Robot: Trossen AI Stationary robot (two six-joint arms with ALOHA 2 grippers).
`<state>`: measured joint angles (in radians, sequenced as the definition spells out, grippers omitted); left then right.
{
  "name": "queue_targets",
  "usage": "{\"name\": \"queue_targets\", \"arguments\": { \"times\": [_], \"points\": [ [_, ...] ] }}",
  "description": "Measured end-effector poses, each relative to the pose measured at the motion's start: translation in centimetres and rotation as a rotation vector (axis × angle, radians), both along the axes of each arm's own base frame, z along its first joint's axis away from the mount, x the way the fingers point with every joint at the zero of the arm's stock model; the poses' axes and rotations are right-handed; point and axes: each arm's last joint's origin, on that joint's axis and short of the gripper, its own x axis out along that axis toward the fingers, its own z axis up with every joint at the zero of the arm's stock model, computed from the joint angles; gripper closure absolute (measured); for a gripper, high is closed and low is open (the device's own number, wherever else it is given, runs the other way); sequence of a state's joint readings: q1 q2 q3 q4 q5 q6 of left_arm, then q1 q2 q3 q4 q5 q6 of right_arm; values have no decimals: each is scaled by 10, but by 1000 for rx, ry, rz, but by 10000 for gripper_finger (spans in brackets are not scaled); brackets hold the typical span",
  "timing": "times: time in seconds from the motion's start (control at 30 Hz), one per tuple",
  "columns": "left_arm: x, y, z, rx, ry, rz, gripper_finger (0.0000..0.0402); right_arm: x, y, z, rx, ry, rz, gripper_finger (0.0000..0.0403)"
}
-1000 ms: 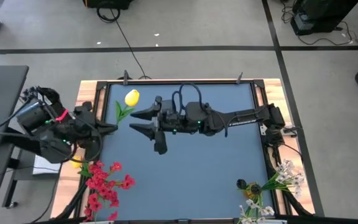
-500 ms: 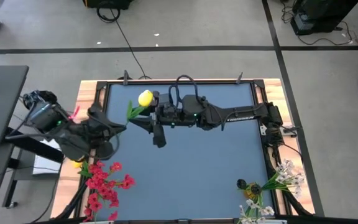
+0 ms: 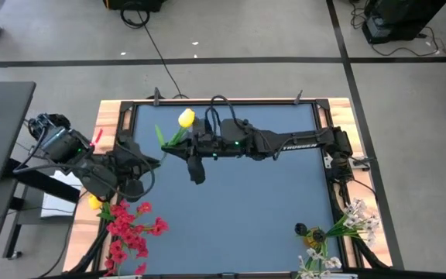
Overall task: Sort flowers into vase by color
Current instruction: Put the yellow flower into the transparent flower vase
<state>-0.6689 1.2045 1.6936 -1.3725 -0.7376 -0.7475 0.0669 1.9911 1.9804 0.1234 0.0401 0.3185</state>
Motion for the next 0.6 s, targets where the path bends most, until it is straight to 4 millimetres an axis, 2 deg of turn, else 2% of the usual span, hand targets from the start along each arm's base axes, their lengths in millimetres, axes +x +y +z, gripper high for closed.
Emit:
{"name": "queue_targets", "arguments": {
  "times": [0.27, 0.47, 0.6],
  "points": [
    [4, 6, 1, -7, -9, 43, 273, 1, -14, -9, -16, 88, 66, 390],
    [17, 19, 0, -56, 1, 113, 263, -1, -19, 0, -42, 74, 120, 390],
    [28, 26, 4, -82, -22, 92, 263, -1, -20, 1, -58, 77, 124, 390]
  ]
}}
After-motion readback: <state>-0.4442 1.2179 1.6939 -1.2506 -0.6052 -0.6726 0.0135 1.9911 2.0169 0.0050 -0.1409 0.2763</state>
